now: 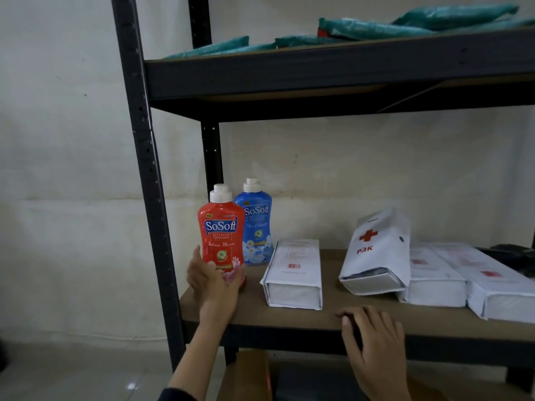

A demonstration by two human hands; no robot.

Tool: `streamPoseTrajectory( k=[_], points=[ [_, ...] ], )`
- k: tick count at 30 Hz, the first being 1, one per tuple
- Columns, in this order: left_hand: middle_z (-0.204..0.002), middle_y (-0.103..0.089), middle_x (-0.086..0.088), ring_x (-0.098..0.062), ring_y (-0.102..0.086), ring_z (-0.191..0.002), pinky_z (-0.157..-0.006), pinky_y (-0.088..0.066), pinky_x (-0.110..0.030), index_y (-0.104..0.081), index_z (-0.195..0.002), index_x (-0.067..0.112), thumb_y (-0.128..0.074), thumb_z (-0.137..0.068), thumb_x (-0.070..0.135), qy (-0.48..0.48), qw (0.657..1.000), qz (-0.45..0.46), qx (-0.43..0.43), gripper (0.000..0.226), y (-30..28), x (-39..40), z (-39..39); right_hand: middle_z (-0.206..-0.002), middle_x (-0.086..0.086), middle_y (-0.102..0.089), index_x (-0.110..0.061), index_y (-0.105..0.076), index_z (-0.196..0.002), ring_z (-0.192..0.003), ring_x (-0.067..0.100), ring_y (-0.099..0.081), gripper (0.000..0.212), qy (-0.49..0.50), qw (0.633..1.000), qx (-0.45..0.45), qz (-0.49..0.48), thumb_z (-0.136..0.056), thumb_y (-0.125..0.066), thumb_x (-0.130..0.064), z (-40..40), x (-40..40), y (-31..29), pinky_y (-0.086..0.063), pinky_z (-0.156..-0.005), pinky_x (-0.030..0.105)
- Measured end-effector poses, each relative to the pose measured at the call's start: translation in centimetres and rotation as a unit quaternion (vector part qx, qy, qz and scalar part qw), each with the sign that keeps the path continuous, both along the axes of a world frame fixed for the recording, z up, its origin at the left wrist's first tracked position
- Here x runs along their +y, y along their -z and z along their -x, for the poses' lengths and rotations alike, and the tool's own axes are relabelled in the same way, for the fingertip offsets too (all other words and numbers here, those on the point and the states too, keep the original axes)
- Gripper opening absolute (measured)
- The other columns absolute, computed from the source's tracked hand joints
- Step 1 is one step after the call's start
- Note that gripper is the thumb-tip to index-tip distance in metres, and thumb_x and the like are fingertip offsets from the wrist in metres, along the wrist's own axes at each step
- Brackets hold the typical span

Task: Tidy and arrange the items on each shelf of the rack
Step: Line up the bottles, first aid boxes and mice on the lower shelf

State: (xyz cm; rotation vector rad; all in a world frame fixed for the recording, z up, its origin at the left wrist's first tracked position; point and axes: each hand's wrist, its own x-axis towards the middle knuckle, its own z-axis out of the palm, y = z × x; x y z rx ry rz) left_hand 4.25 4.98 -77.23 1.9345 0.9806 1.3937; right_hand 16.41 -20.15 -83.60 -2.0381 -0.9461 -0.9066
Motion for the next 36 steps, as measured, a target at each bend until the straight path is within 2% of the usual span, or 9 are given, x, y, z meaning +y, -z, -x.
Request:
streamPoseTrajectory(
  k=[5,9,12,14,20,23,28,32,36],
  points=[
    [-0.133,-0.035,-0.019,-0.037,-0.042,-0.122,-0.091,-0.047,-0.054,-0.018,-0.137,0.017,-0.08,-0.07,0.044,-0.063,0.992,-0.08,0.071,0.095,2.1,-1.6,1.0,-0.107,-0.012,-0.057,-0.029,-0.057,-0.107,-0.099,0.004,-0.051,0.028,-0.078,0.996,0.016,-0.043,-0.087,-0.049,-0.047,2.5,2.2,-3.9,-0.048,-0.082,0.024],
    [-0.12,-0.05,-0.024,-0.04,-0.057,-0.107,-0.08,-0.053,-0.049,-0.029,-0.132,0.007,-0.083,-0.068,0.036,-0.077,0.982,-0.13,0.114,0.089,2.6,-2.1,1.3,-0.131,-0.005,-0.048,-0.034,-0.052,-0.121,-0.122,0.016,-0.046,0.061,-0.045,0.997,0.005,0.065,-0.076,-0.047,-0.074,3.5,6.9,-7.6,-0.048,-0.096,0.034],
    [-0.118,-0.05,-0.026,-0.042,-0.058,-0.104,-0.078,-0.055,-0.05,-0.03,-0.131,0.008,-0.081,-0.07,0.033,-0.076,0.982,-0.127,0.116,0.084,2.6,-2.0,1.5,-0.146,0.002,-0.036,-0.035,-0.042,-0.135,-0.134,0.032,-0.035,0.094,0.003,0.982,0.096,0.165,-0.058,-0.042,-0.091,3.3,9.7,-8.0,-0.038,-0.106,0.048],
    [-0.118,-0.05,-0.025,-0.041,-0.059,-0.103,-0.076,-0.056,-0.049,-0.03,-0.131,0.008,-0.081,-0.07,0.031,-0.071,0.982,-0.127,0.117,0.083,2.5,-2.1,1.5,-0.145,0.001,-0.036,-0.036,-0.037,-0.137,-0.133,0.032,-0.033,0.099,0.014,0.974,0.113,0.196,-0.056,-0.047,-0.091,2.9,10.5,-7.5,-0.04,-0.103,0.045],
    [-0.121,-0.046,-0.026,-0.042,-0.059,-0.102,-0.074,-0.055,-0.048,-0.031,-0.132,0.005,-0.083,-0.067,0.033,-0.069,0.986,-0.11,0.109,0.087,2.5,-2.1,1.4,-0.134,0.002,-0.048,-0.032,-0.037,-0.137,-0.116,0.024,-0.053,0.084,0.033,0.989,0.088,0.112,-0.071,-0.048,-0.081,2.3,10.0,-7.9,-0.055,-0.081,0.034],
    [-0.122,-0.045,-0.025,-0.042,-0.059,-0.104,-0.075,-0.055,-0.048,-0.029,-0.133,0.008,-0.082,-0.068,0.035,-0.068,0.986,-0.108,0.109,0.088,2.5,-2.0,1.4,-0.132,0.003,-0.051,-0.034,-0.027,-0.143,-0.107,0.021,-0.061,0.076,0.004,0.987,0.158,0.029,-0.081,-0.046,-0.075,1.8,8.8,-9.4,-0.053,-0.067,0.024],
    [-0.123,-0.045,-0.025,-0.042,-0.058,-0.105,-0.076,-0.055,-0.05,-0.029,-0.132,0.008,-0.083,-0.067,0.035,-0.073,0.986,-0.104,0.11,0.088,2.6,-2.1,1.3,-0.138,0.007,-0.046,-0.036,-0.034,-0.136,-0.101,0.016,-0.054,0.04,-0.208,0.896,0.373,-0.118,-0.099,-0.048,-0.037,1.3,7.8,-10.3,-0.052,-0.053,0.015],
    [-0.123,-0.044,-0.025,-0.043,-0.057,-0.106,-0.075,-0.056,-0.05,-0.029,-0.132,0.01,-0.084,-0.067,0.032,-0.068,0.986,-0.11,0.106,0.088,2.6,-1.9,1.3,-0.13,0.005,-0.05,-0.034,-0.043,-0.133,-0.097,0.014,-0.053,0.03,-0.195,0.905,0.364,-0.105,-0.104,-0.036,-0.029,1.1,7.4,-9.6,-0.043,-0.049,0.009],
    [-0.125,-0.041,-0.024,-0.043,-0.056,-0.106,-0.072,-0.056,-0.049,-0.028,-0.134,0.01,-0.084,-0.067,0.031,-0.071,0.986,-0.106,0.107,0.089,2.6,-1.9,1.3,-0.088,-0.001,-0.061,-0.035,-0.037,-0.134,-0.071,0.009,-0.058,0.031,-0.093,0.948,0.304,-0.014,-0.104,-0.031,-0.038,0.2,6.6,-8.9,-0.049,-0.056,0.021]
  ],
)
